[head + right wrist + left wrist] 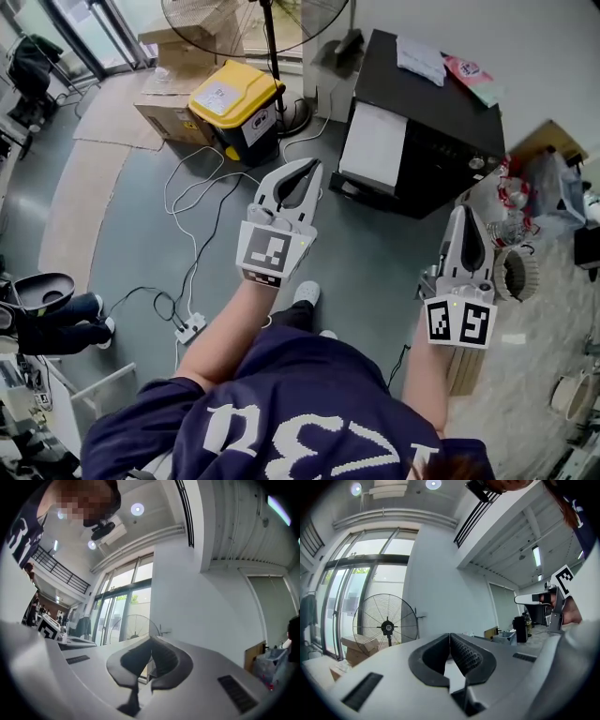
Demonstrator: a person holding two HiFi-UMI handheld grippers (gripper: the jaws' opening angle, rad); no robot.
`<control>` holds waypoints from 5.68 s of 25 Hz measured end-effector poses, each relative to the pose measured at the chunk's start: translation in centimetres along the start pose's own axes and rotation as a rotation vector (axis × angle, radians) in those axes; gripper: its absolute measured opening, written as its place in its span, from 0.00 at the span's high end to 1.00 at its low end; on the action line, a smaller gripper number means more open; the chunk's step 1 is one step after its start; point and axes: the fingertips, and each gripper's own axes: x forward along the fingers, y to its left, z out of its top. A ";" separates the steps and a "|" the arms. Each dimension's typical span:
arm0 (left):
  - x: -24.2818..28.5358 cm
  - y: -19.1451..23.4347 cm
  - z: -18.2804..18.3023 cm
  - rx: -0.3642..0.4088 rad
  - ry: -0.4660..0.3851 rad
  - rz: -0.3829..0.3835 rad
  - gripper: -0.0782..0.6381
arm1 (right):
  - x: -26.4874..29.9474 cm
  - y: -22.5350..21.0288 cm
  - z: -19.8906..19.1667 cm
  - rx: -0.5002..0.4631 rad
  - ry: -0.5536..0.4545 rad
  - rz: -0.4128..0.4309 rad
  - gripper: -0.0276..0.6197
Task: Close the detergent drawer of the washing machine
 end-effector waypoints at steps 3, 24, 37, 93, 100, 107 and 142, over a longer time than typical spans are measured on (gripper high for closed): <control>2.6 2.4 -0.5 0.002 -0.006 -0.025 0.86 | 2.9 0.7 0.1 0.022 -0.047 0.002 0.93; 18.1 7.1 -5.1 -0.033 0.023 -0.011 0.86 | 18.0 -6.8 -6.3 0.026 0.023 0.026 0.93; 27.6 6.6 -6.0 -0.042 0.008 0.073 0.86 | 26.3 -14.4 -9.9 0.052 0.057 0.143 0.93; 18.2 -1.5 -32.8 -0.242 0.573 -0.531 0.65 | 12.7 -5.8 -40.8 0.293 0.879 0.534 0.75; 18.3 -1.4 -32.5 -0.217 0.580 -0.539 0.66 | 12.9 -5.9 -40.4 0.296 0.882 0.527 0.75; 18.9 -1.0 -32.0 -0.234 0.566 -0.533 0.66 | 13.7 -6.1 -39.8 0.309 0.859 0.513 0.75; 26.9 1.5 -31.7 -0.169 0.543 -0.481 0.66 | 21.2 -10.0 -40.3 0.300 0.807 0.434 0.75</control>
